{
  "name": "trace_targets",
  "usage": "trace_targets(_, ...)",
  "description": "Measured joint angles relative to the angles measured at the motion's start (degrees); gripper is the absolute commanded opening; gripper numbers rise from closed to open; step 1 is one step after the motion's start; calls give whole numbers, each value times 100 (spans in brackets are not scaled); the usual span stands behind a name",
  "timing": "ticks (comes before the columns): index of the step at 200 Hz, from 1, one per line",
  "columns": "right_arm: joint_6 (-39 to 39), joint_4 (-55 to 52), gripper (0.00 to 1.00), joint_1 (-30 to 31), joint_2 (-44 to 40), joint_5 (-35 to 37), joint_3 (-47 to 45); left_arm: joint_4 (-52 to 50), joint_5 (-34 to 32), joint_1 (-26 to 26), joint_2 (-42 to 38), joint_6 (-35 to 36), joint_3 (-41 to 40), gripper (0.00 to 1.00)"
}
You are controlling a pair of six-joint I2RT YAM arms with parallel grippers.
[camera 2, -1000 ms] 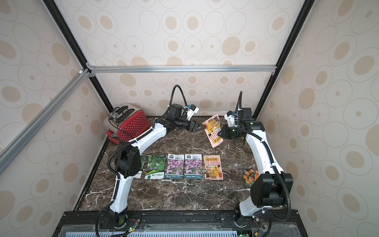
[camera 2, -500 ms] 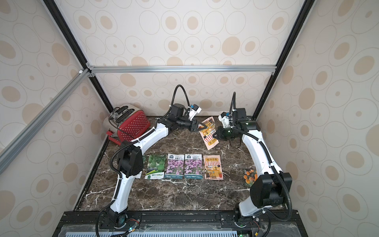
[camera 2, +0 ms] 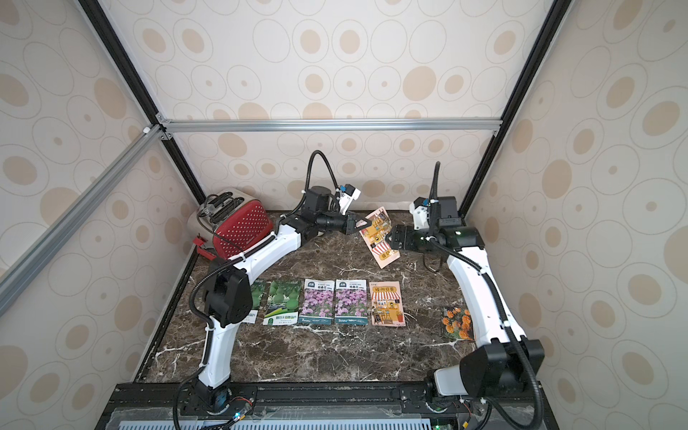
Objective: Arrange the seed packets in a row
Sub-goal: Place the seed packet at the center of the board.
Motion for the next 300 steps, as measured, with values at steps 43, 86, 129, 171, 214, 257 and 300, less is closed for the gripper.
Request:
trace_targets(43,1626,1569,100,-9,-645,116,-883,1010,-1128,-44,-643,-1617,-575,0)
trace_targets(86,3429,3609,100,140,-645,90,-2065,1650,-2389,-232,-1001,-2682,-1152,0)
trace_targets(129,4566,5265,96,616,-601,393,-2544,1851,-3318,-450,-1150,-3250,-1449,0)
trace_targets(171,5300,6509,92,846,-125,577,-2597,2013,-3711,-581,-1237,-3504,-1449,0)
trace_targets(214,5563,7001,78,1034,50,741,-2802,2065,-3786,-632,-1237,-3582,-1449,0)
trace_targets(257,5692,7615,11,1038,101,949,-2826,2129,-3783,-636,-1237,-3624,-1456,0)
trace_targets(300,5543,7868,0,1038,140,968,-2848,2177,-3665,-629,-1239,-3510,-1537,39)
